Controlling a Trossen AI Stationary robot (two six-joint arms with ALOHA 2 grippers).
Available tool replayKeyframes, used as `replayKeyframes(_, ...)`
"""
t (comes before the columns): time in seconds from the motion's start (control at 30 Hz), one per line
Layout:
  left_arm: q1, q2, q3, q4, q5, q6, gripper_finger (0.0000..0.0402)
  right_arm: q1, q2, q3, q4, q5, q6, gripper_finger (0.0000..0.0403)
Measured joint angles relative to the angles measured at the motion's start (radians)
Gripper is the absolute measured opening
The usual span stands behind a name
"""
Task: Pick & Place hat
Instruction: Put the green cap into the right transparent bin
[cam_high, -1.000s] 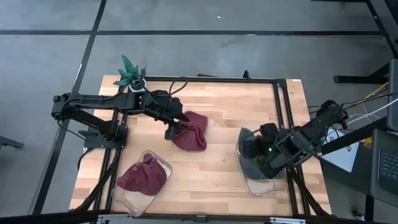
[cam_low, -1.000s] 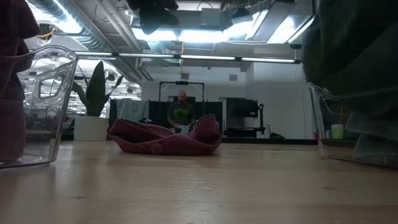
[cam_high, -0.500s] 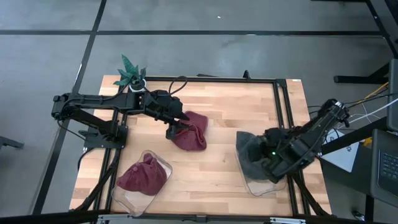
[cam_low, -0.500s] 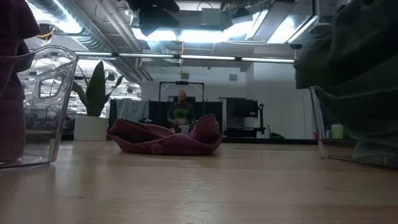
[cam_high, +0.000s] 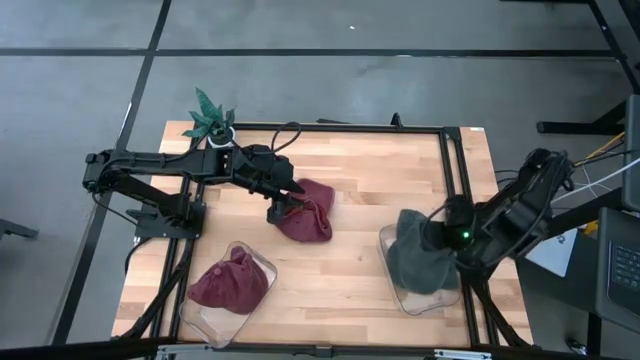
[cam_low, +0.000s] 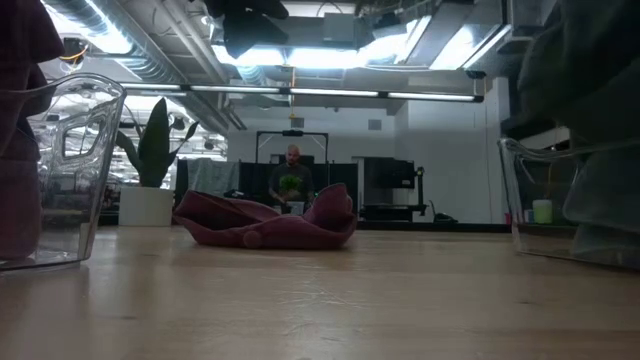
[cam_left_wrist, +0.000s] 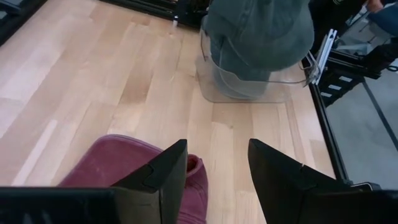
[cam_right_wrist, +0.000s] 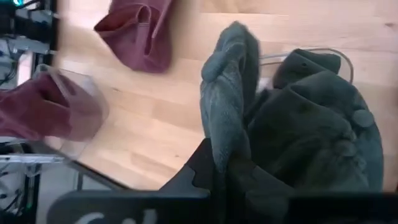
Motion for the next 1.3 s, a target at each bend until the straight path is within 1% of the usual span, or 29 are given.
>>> replayKeyframes(0.07,0.0,0.0,0.0,0.0,-0.008,0.0,0.0166,0.0,0.0,0.023,-0.003,-0.014,-0.003,0.0009)
replayKeyframes(0.23,0.0,0.0,0.0,0.0,-0.031,0.003,0.0166,0.001,0.008,0.01,-0.006,-0.071,0.015,0.0009)
replayKeyframes(0.33,0.0,0.0,0.0,0.0,-0.062,0.004,0.0166,-0.014,0.016,0.003,-0.003,-0.044,0.014,0.0009)
replayKeyframes(0.47,0.0,0.0,0.0,0.0,-0.071,0.037,0.0166,-0.059,0.015,0.003,-0.006,0.031,-0.014,0.0009)
replayKeyframes(0.6,0.0,0.0,0.0,0.0,-0.071,0.047,0.0166,-0.089,0.018,0.003,-0.007,0.045,-0.05,0.0009)
replayKeyframes(0.7,0.0,0.0,0.0,0.0,-0.071,0.047,0.0166,-0.094,0.037,-0.005,-0.003,0.003,-0.059,0.0009)
replayKeyframes(0.77,0.0,0.0,0.0,0.0,-0.071,0.047,0.0166,-0.091,0.05,-0.031,-0.008,-0.06,-0.044,0.0009)
replayKeyframes(0.83,0.0,0.0,0.0,0.0,-0.07,0.046,0.0166,-0.075,0.061,-0.054,-0.005,-0.099,-0.012,0.0009)
replayKeyframes(1.0,0.0,0.0,0.0,0.0,-0.07,0.04,0.0166,-0.061,0.066,-0.075,0.057,-0.127,0.012,0.0011)
replayKeyframes(1.1,0.0,0.0,0.0,0.0,-0.07,0.032,0.0166,-0.062,0.066,-0.075,0.059,-0.178,0.017,0.0011)
replayKeyframes(1.3,0.0,0.0,0.0,0.0,-0.07,0.04,0.0166,-0.062,0.066,-0.075,0.038,-0.202,0.015,0.0017)
